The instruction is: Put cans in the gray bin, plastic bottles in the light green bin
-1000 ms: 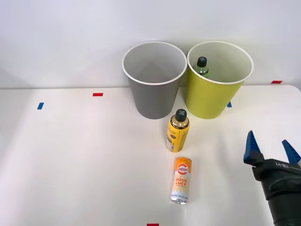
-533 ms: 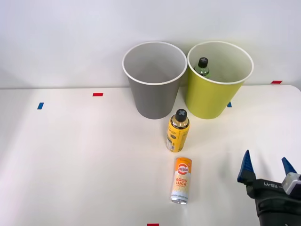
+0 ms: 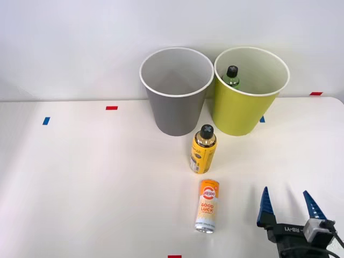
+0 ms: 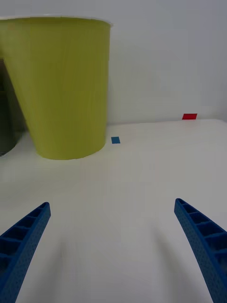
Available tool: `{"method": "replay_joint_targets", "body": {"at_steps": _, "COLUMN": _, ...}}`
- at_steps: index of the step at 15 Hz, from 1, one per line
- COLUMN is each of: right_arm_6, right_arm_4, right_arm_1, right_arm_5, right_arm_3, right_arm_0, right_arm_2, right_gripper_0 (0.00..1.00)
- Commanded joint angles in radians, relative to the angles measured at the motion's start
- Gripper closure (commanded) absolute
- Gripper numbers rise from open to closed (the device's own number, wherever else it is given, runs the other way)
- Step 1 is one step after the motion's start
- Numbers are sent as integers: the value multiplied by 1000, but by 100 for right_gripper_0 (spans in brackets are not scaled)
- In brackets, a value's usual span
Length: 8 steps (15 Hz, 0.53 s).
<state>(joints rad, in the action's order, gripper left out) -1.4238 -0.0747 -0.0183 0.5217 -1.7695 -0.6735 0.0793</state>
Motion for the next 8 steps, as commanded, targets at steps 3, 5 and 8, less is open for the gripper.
{"method": "replay_joint_targets", "body": {"at_steps": 3, "right_arm_6": 11, "right_arm_4": 0, "right_arm_1": -37, "right_arm_5": 75, "right_arm_3": 5, "right_arm_0": -55, "right_arm_2": 30, "right_gripper_0": 10}}
{"method": "replay_joint_targets", "body": {"at_steps": 5, "right_arm_6": 22, "right_arm_4": 9, "right_arm_1": -43, "right_arm_5": 127, "right_arm_3": 4, "right_arm_0": -87, "right_arm_2": 40, "right_gripper_0": 9}}
{"method": "replay_joint_targets", "body": {"at_steps": 8, "right_arm_6": 11, "right_arm_4": 16, "right_arm_1": -52, "right_arm_5": 153, "right_arm_3": 5, "right_arm_0": -132, "right_arm_2": 86, "right_gripper_0": 10}}
